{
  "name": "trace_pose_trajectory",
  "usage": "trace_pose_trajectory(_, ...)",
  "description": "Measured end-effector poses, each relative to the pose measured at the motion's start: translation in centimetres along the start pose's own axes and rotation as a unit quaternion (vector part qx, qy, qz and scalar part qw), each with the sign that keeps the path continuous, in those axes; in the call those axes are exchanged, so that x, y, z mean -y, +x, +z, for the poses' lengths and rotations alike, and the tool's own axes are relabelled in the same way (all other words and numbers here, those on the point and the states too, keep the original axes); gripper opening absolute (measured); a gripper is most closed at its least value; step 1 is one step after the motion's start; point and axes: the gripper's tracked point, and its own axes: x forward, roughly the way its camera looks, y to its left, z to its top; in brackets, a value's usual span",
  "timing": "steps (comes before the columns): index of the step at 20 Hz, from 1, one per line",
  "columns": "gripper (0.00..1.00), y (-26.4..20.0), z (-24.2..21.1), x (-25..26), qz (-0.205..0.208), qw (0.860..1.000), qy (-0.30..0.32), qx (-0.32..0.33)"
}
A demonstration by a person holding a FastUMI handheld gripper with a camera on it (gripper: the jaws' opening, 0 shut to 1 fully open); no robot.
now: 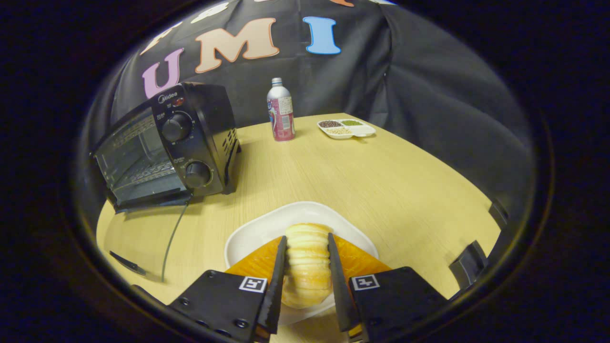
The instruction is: Open the toaster oven, put the food inside, and close the toaster oven door.
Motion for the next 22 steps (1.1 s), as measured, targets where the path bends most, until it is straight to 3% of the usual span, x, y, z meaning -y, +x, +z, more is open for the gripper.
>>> trace_pose_trajectory(4,0.54,-2.6,3.4,-3.2,0.035,0.999,0.009,0.04)
trace_pose_trajectory(9,0.49,-6.5,7.1,-13.4,0.127,0.989,0.003,0.079)
trace_pose_trajectory(15,0.49,-5.7,7.4,-24.2,0.19,0.979,0.011,0.072)
trace_pose_trajectory(22,0.49,-0.5,7.9,-30.4,0.175,0.981,0.044,0.065)
